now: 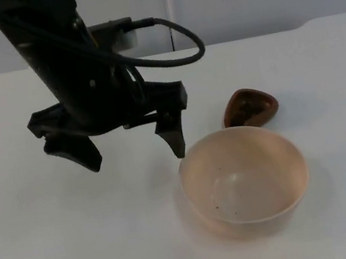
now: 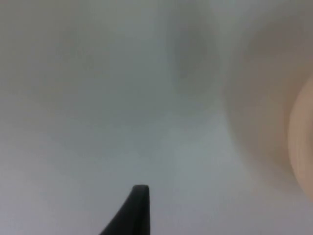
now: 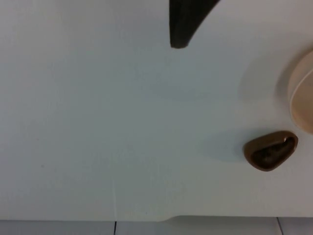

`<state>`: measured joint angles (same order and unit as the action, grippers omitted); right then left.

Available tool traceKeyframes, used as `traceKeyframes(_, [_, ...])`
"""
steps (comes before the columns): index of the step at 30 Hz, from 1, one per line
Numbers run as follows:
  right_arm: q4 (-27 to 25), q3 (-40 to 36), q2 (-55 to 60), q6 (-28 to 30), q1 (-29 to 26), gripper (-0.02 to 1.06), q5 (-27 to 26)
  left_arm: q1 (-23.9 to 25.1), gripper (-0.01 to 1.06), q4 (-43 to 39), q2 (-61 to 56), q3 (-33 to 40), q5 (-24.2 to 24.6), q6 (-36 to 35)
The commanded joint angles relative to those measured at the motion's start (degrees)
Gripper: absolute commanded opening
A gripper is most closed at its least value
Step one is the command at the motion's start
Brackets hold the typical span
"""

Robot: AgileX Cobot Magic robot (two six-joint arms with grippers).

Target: Pick up the bowl with the left hand and pour the coffee beans from the cup into the bowl with the right hand.

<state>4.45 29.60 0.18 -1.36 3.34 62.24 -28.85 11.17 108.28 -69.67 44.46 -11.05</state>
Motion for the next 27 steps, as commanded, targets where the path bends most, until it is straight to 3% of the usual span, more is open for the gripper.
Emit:
traceKeyframes(1, [0.2,-0.2,-0.2,0.6,-0.3,1.05,-0.5,0.2,1.02,1.9,0.5,-0.2,-0.6,-0.7])
traceKeyframes(10, [0.2,-0.2,-0.2,0.8,-0.3,1.05,-0.5,0.3,1.02,2.2,1.0,0.5,-3.5,-1.3])
traceKeyframes(17, [0.2,-0.2,-0.2,0.8,-0.3,1.05,-0.5,0.2,1.01,4.9,1.0,5.9,-9.1,-0.8])
traceKeyframes(27, [0.3,-0.2,-0.2,0.8,-0.3,1.05,-0.5,-1.2,1.01,8.1,1.2,6.0,-12.1,2.0])
